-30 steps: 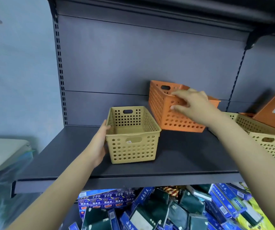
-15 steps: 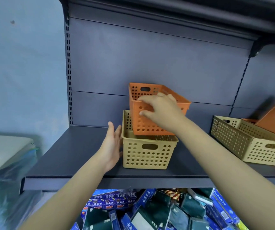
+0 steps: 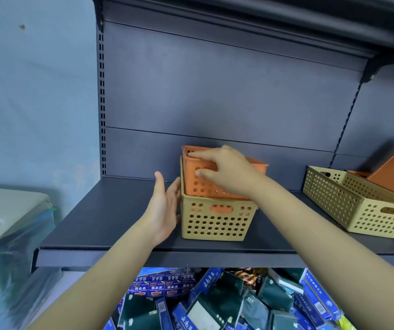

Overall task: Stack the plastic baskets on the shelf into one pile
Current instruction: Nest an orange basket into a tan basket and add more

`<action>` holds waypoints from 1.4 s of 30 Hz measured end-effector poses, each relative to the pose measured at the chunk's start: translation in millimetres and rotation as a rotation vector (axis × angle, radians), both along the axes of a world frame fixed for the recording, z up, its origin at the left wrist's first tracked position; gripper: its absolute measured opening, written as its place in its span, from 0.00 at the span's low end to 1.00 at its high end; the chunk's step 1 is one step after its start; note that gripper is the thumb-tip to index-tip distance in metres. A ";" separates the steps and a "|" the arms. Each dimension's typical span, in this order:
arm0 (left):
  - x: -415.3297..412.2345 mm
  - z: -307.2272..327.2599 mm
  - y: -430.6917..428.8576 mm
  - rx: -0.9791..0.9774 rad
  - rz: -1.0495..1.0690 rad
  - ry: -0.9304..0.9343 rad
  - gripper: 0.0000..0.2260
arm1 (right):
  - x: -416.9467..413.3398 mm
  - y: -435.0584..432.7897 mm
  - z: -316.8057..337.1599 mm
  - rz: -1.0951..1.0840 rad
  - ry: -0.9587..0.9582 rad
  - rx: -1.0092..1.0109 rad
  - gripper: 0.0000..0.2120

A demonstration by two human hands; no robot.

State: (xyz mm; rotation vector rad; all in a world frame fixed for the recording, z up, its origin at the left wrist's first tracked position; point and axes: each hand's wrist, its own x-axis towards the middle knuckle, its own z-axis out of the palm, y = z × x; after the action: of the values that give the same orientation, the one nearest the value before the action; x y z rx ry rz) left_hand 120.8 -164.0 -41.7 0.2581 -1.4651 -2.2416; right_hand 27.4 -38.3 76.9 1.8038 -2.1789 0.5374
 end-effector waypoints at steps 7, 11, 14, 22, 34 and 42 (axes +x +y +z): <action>1.0 7.2 9.8 -0.081 0.002 -0.033 0.33 | -50.3 42.6 -10.9 -0.113 0.025 0.038 0.21; -7.2 14.1 20.6 -0.118 0.081 -0.097 0.24 | -73.0 49.2 -45.0 -0.162 -0.177 0.204 0.36; -15.8 15.0 23.8 -0.112 0.128 -0.142 0.22 | -87.5 47.8 -55.4 -0.167 -0.227 0.125 0.39; -59.2 11.7 53.3 -0.130 0.098 -0.216 0.25 | -121.2 88.3 -54.5 -0.107 -0.222 0.006 0.28; -177.7 14.8 146.1 -0.130 0.195 -0.205 0.23 | -287.9 274.4 -34.4 -0.482 -0.210 -0.192 0.36; -238.1 12.4 204.2 -0.134 0.294 -0.102 0.25 | -361.9 328.9 -51.7 -0.322 -0.461 -0.009 0.20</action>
State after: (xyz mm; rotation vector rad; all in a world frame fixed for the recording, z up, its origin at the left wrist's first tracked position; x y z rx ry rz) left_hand -117.3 40.2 -29.3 0.5161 -1.5122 -1.9137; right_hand -334.5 290.6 25.3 1.3768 -2.6879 0.9552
